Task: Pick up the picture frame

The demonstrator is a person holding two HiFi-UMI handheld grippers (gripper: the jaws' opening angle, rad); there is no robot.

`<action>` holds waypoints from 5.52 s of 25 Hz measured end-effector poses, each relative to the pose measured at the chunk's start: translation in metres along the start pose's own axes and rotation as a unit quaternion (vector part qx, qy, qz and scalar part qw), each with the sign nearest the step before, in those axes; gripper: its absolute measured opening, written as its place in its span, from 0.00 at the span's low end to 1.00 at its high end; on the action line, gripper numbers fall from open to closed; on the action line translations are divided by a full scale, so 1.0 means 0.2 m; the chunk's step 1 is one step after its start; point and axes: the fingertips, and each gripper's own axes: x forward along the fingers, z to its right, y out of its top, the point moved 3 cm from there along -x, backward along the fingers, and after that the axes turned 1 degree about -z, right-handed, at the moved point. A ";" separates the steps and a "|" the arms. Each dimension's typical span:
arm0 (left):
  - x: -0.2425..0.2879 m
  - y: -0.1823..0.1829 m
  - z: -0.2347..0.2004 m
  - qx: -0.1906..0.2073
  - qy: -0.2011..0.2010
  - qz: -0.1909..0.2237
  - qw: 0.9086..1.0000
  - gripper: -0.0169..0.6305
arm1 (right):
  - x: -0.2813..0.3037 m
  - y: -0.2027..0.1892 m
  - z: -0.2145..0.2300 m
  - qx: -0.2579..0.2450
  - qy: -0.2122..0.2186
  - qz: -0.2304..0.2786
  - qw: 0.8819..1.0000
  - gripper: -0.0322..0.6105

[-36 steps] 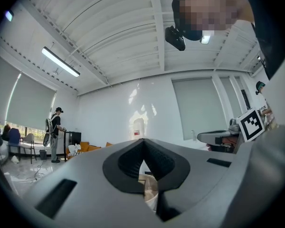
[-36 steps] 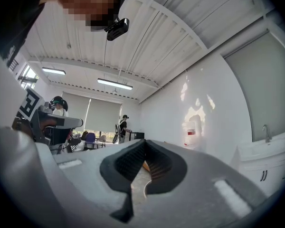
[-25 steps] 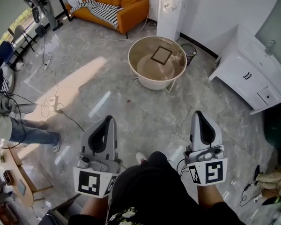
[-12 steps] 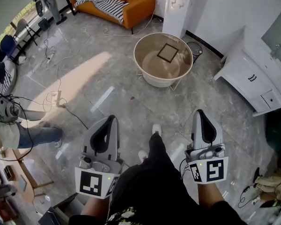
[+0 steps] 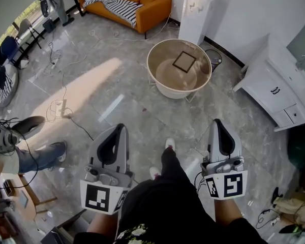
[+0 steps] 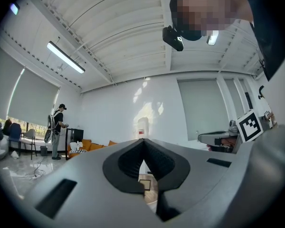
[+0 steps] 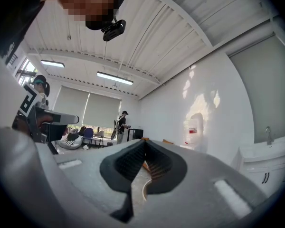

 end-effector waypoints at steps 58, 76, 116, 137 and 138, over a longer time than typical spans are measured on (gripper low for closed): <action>1.45 0.00 0.02 0.006 0.010 0.011 1.000 0.04 | 1.00 -0.11 1.03 -0.005 0.008 0.013 1.000 0.04; 1.78 -0.06 -0.05 -0.002 -0.025 0.014 1.000 0.04 | 1.21 -0.17 1.17 -0.008 -0.024 0.004 1.000 0.04; 2.90 -0.03 -0.66 0.000 -0.128 0.029 0.991 0.04 | 2.23 -0.07 1.42 -0.022 -0.112 -0.001 0.993 0.05; 3.26 -0.21 -0.76 -0.003 -0.182 0.005 0.983 0.04 | 2.54 -0.22 1.48 -0.022 -0.152 -0.010 0.988 0.05; 3.27 -0.21 -0.76 -0.002 -0.182 0.004 0.983 0.04 | 2.55 -0.22 1.50 -0.017 -0.152 -0.009 0.988 0.05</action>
